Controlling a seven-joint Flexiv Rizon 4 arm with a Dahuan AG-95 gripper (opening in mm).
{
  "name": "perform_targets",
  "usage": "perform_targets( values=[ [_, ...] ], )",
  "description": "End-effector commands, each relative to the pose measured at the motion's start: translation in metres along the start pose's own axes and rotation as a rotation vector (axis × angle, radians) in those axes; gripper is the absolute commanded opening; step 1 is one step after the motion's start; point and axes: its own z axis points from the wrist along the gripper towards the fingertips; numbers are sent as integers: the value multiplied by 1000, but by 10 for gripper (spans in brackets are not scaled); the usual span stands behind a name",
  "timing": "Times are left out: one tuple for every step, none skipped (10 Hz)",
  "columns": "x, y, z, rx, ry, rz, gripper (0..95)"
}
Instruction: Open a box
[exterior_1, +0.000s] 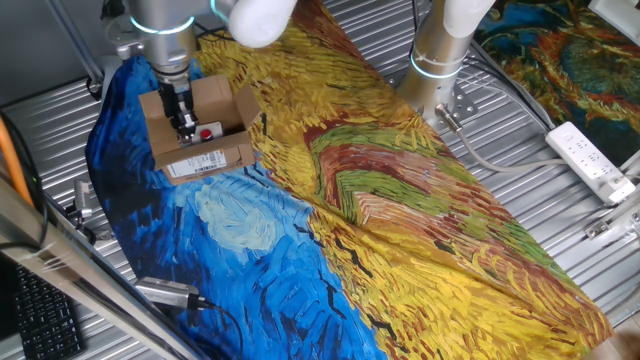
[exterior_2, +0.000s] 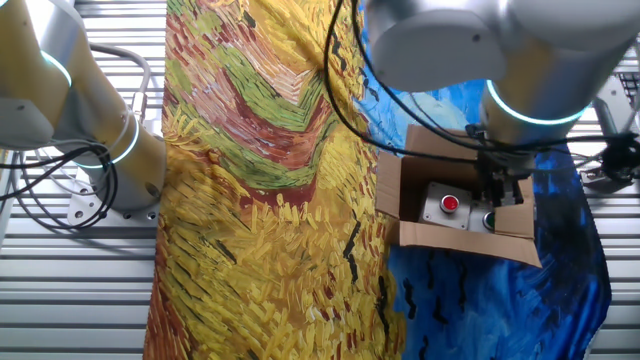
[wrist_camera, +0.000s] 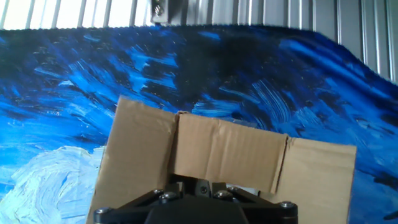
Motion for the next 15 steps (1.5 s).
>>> perform_targets(
  values=[
    [4, -8, 6, -4, -4, -2, 190],
    [4, -9, 9, -4, -8, -4, 190],
    [4, -10, 12, -4, -9, -6, 190],
    [4, -11, 16, -4, -14, -6, 190],
    [4, -12, 19, -4, -18, -13, 190],
    [4, -13, 22, -4, -22, -16, 190],
    [4, -13, 22, -5, -32, -18, 190],
    [3, -12, 22, -1, -43, -29, 190],
    [1, -11, 21, 1, -57, -41, 190],
    [0, -11, 21, 2, -67, -43, 190],
    [-1, -10, 20, 2, -73, -42, 190],
    [-3, -9, 19, 1, -85, -42, 190],
    [-5, -8, 19, 1, -92, -44, 190],
    [-5, -7, 18, 1, -97, -45, 190],
    [-7, -7, 18, 3, -103, -51, 190]
  ],
)
